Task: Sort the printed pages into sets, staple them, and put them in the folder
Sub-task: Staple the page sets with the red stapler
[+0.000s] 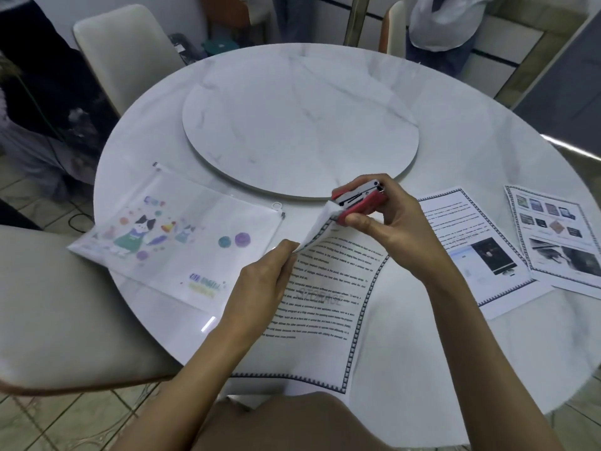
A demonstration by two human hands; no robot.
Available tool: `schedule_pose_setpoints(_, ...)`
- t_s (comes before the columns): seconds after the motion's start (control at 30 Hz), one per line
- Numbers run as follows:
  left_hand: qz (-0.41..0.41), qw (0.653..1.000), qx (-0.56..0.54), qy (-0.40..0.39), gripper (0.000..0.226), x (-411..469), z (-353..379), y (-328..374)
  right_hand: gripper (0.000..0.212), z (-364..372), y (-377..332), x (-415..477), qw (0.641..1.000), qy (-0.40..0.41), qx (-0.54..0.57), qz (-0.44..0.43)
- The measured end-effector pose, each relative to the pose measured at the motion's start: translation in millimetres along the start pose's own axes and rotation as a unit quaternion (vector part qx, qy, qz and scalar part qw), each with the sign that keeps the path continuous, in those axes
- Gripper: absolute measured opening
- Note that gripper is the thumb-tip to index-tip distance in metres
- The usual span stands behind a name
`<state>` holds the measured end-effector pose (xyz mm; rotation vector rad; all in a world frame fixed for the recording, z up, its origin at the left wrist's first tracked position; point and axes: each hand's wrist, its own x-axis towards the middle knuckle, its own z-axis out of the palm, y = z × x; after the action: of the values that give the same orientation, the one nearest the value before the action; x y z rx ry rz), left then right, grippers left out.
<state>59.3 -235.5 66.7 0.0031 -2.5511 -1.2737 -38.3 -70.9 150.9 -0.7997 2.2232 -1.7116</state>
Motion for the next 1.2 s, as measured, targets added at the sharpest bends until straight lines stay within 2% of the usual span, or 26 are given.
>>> schedule_pose_setpoints(0.13,-0.005,1.0,-0.009,-0.003,0.024,0.4,-1.2,0.7,0.028,-6.2,2.3,2.1,0.996,-0.076,0.016,0.049)
schedule_pose_setpoints(0.23,-0.006,1.0,-0.003,-0.008,0.03,-0.1,-1.1,1.9,0.027,-5.2,2.5,3.1,0.994,-0.095,0.014,0.055)
schedule_pose_setpoints(0.4,-0.017,0.999,0.036,-0.006,0.014,1.0,1.1,3.3,0.024,4.2,-1.3,3.4,0.994,-0.099,0.038,0.033)
schedule_pose_setpoints(0.7,-0.034,0.999,0.022,-0.011,0.017,0.9,0.4,5.3,0.029,5.7,-2.0,2.5,0.992,-0.087,0.046,0.078)
schedule_pose_setpoints(0.97,-0.027,0.999,0.022,-0.003,0.017,2.1,0.3,8.8,0.036,12.3,-0.8,0.9,0.997,-0.033,-0.004,0.066)
schedule_pose_setpoints(1.2,-0.021,0.999,0.025,0.001,0.015,2.6,0.6,8.7,0.03,19.7,-1.8,-0.3,0.999,-0.007,-0.031,0.042)
